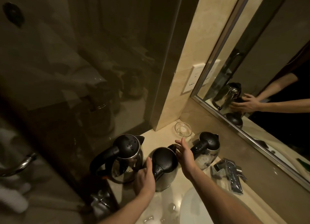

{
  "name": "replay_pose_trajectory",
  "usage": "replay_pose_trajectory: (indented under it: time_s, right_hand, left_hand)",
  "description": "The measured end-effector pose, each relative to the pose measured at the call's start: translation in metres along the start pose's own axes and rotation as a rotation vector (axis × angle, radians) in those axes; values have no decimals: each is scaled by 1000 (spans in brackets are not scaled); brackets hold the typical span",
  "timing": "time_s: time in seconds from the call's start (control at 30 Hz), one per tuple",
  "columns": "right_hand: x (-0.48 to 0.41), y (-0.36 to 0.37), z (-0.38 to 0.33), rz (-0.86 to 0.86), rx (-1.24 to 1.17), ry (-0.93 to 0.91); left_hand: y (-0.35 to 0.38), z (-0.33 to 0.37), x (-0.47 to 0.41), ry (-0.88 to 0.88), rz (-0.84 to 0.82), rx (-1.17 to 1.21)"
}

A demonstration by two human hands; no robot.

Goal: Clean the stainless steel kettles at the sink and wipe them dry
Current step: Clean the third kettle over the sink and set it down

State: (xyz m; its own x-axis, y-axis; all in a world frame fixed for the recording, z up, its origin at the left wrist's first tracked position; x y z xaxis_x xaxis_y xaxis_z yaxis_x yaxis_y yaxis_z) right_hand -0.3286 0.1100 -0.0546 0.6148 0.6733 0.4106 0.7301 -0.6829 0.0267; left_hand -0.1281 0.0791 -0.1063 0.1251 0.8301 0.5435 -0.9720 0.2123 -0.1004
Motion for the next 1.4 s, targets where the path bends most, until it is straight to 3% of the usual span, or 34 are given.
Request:
replay_pose_trajectory:
  time_s: [0.37, 0.6, 0.77, 0.97, 1.4]
  right_hand:
    - [42, -47, 24, 65, 398, -151]
    - [68, -122, 50, 171, 826, -200]
    - [80, -173, 76, 208, 954, -114]
    - [86, -215, 93, 215, 1022, -69]
    - [75, -282, 131, 289, 958, 73]
  left_hand:
    - [-2, 11, 0, 129, -29, -313]
    - [3, 73, 35, 601, 94, -652]
    - [51, 108, 63, 853, -1, -756]
    - [119, 109, 75, 791, -236, -675]
    - [207, 84, 17, 573, -194, -825]
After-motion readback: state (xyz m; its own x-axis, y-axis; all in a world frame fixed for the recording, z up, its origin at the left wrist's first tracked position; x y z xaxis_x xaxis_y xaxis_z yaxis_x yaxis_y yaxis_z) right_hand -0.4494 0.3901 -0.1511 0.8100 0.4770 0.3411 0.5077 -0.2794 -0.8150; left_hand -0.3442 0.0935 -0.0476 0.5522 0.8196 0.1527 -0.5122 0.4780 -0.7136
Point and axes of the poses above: each hand's wrist, its own x-axis away from the middle knuckle, its own y-axis out of the palm, z = x × y, the point moved 9 cm from there along -x, towards the middle knuckle, and after that the axes turned 1 degree about z, right-handed, at the moved point
